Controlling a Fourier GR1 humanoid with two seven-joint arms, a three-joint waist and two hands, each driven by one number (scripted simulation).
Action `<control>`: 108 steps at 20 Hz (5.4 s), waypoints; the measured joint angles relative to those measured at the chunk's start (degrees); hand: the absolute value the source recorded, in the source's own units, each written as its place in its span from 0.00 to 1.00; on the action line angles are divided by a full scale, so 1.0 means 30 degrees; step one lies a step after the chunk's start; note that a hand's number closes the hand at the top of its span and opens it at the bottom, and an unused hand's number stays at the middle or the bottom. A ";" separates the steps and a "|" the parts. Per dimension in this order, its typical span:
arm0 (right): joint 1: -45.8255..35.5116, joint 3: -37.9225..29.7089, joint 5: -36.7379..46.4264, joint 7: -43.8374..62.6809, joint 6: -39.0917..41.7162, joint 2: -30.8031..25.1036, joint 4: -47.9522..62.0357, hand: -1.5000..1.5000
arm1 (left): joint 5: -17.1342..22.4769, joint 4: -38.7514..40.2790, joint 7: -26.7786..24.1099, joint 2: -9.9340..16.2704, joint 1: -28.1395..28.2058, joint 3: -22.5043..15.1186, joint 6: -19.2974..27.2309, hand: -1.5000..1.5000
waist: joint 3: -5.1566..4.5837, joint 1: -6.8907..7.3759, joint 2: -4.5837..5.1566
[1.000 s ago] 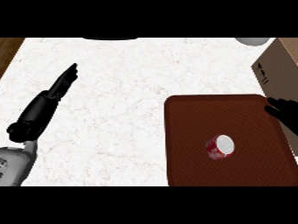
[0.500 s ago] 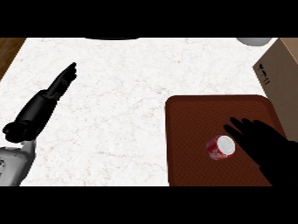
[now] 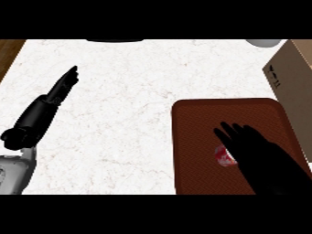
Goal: Pick the can from the tray and place it in the cardboard box
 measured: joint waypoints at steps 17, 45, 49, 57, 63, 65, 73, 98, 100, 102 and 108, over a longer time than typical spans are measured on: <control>0.0633 0.0473 0.5855 -0.2278 -0.0682 0.2478 0.3988 0.00 | -0.1266 0.0093 -0.0094 -0.1266 0.0168 0.1046 -0.1009 0.50 | 0.0008 -0.0055 -0.0001; 0.1393 -0.1946 1.0103 -0.9498 -0.3964 0.3993 1.0970 1.00 | -0.2632 -0.0140 -0.0210 -0.2432 0.0244 0.2435 -0.2369 0.50 | 0.0006 -0.0053 0.0006; 0.1265 -0.1503 1.1065 -1.0887 -0.5723 0.4010 1.1548 1.00 | -0.2846 0.0333 -0.0529 -0.2589 0.0122 0.2477 -0.2327 0.50 | -0.0015 -0.0060 -0.0012; -0.2327 -0.5111 1.0333 -1.0704 -0.7517 0.5728 1.5763 1.00 | -0.2724 0.0462 -0.0289 -0.2745 -0.0618 0.2450 -0.2657 0.50 | 0.0037 0.0495 0.0233; -0.7310 -0.9536 0.9024 -0.9311 -0.9318 0.6386 2.0965 1.00 | -0.2963 0.0512 -0.0170 -0.3139 -0.1223 0.1931 -0.2606 0.50 | 0.0070 0.1194 0.0508; -0.8905 -1.0166 0.9277 -0.9404 -1.0465 0.6217 2.2713 1.00 | -0.3003 0.0526 -0.0044 -0.3229 -0.1257 0.1833 -0.2608 0.50 | 0.0063 0.1256 0.0493; -1.4056 -1.0915 1.0955 -0.9840 -1.3874 0.5276 2.7505 1.00 | -0.2952 0.0662 -0.0025 -0.3059 -0.1231 0.2174 -0.2653 0.50 | 0.0024 0.0886 0.0302; -1.5876 -1.6679 1.0241 -0.6739 -1.7661 -0.2102 3.2395 1.00 | -0.2838 0.0215 -0.0612 -0.2729 -0.0081 0.2824 -0.2914 0.50 | 0.0022 0.0285 0.0157; -1.5766 -1.6981 0.9844 -0.6996 -1.6445 -0.2465 3.3212 1.00 | -0.2806 0.0088 -0.0444 -0.2685 -0.0154 0.2820 -0.3003 0.50 | 0.0025 0.0297 0.0154; -1.5560 -1.7371 0.9363 -0.7517 -1.5267 -0.3015 3.3960 1.00 | -0.2913 -0.0274 -0.0344 -0.2897 0.0198 0.2594 -0.2912 0.50 | 0.0030 0.0326 0.0145; -1.4863 -1.7926 0.8584 -0.9341 -1.2476 -0.4391 3.5901 1.00 | -0.3016 0.0281 -0.0769 -0.2927 0.0118 0.2655 -0.2927 0.50 | 0.0034 0.0364 0.0218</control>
